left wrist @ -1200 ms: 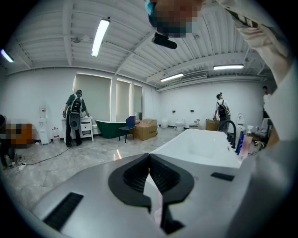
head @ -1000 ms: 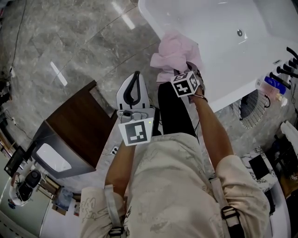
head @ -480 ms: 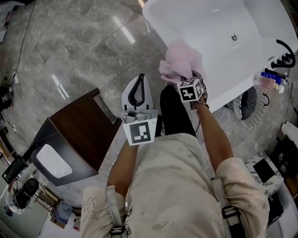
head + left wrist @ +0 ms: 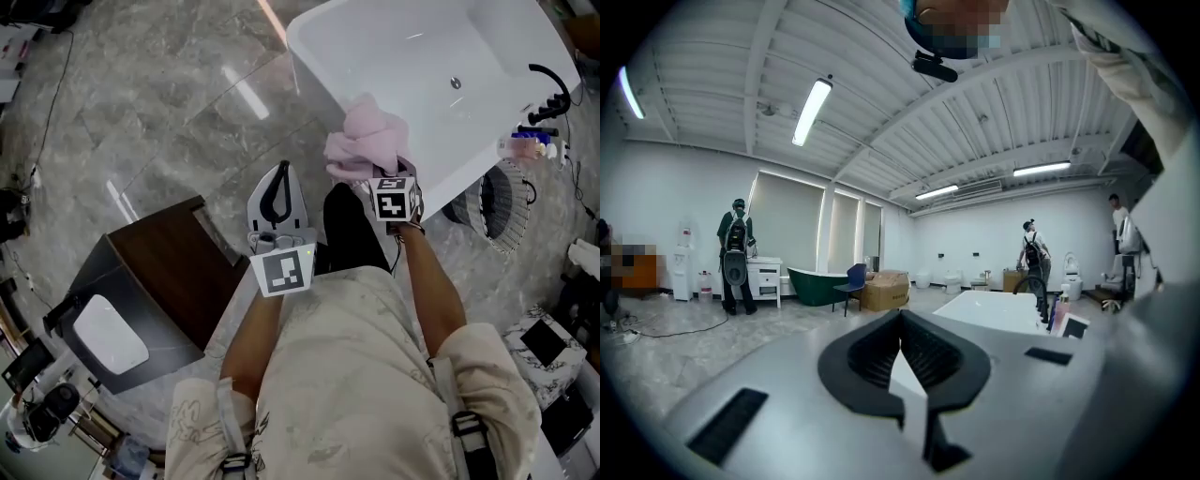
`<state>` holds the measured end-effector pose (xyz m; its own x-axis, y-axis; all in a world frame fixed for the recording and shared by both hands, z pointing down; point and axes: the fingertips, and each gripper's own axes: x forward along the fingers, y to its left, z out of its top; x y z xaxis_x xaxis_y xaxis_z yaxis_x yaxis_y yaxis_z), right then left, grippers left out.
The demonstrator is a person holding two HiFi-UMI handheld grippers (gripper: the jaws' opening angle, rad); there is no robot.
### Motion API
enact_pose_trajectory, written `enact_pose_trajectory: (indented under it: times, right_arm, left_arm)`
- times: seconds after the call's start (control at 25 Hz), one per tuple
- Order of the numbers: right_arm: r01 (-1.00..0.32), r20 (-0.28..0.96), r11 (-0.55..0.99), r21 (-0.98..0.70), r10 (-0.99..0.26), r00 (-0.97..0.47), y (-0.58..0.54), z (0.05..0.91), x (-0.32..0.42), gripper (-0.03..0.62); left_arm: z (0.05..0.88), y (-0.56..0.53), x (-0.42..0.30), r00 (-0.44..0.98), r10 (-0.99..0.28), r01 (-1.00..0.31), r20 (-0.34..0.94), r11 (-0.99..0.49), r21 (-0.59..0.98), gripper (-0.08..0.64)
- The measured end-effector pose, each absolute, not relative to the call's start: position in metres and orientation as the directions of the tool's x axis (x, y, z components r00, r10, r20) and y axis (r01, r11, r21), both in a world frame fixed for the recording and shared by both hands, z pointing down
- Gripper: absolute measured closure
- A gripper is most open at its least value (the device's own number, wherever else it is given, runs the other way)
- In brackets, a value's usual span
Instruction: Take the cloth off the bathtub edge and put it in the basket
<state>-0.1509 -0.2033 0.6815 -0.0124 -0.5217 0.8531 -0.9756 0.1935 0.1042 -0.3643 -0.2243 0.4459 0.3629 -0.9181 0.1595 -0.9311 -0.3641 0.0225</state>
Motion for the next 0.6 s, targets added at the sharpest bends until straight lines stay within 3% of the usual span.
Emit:
enact_pose_trajectory:
  times: [0.6]
  right_arm:
    - [-0.995,0.678,0.046,0.093,-0.734,0.03,-0.147,0.555,-0.179,0.479]
  left_arm:
    - [0.383,-0.164,-0.402,0.417,-0.908,-0.909,0.041,-0.415,0.044,0.557]
